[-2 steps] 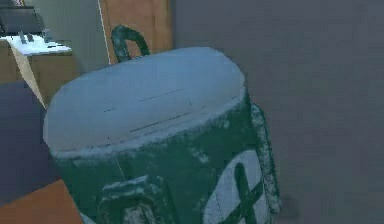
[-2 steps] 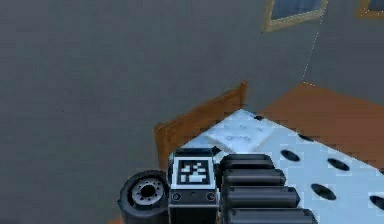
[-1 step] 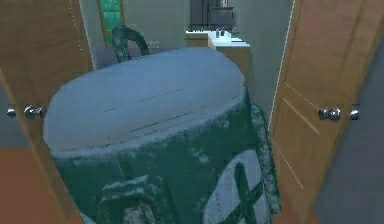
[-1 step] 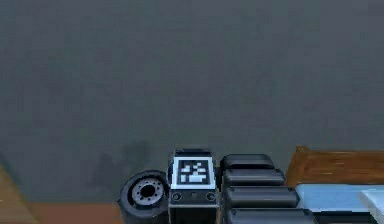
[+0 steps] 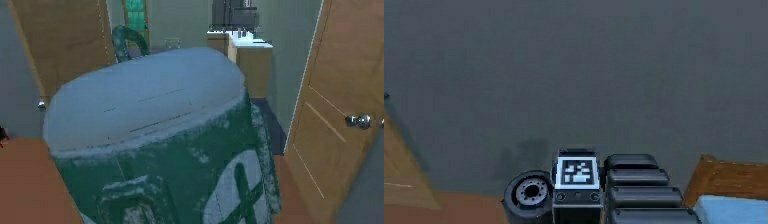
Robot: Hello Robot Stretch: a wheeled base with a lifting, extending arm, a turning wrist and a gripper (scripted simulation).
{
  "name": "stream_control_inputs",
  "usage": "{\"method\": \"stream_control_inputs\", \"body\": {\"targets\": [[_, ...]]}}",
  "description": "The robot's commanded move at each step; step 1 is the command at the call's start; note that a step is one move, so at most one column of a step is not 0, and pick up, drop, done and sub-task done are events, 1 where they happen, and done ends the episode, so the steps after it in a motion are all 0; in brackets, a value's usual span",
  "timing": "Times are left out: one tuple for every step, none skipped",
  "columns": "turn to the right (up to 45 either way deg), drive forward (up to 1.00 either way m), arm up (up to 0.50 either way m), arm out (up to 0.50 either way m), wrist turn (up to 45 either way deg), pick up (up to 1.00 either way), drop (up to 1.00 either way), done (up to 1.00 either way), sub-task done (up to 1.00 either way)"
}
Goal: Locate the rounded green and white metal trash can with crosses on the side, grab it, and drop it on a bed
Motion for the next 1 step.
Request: {"method": "stream_control_inputs", "body": {"targets": [[45.0,0.00,0.00,0.00,0.0,0.00,0.00,0.00,0.00]]}}
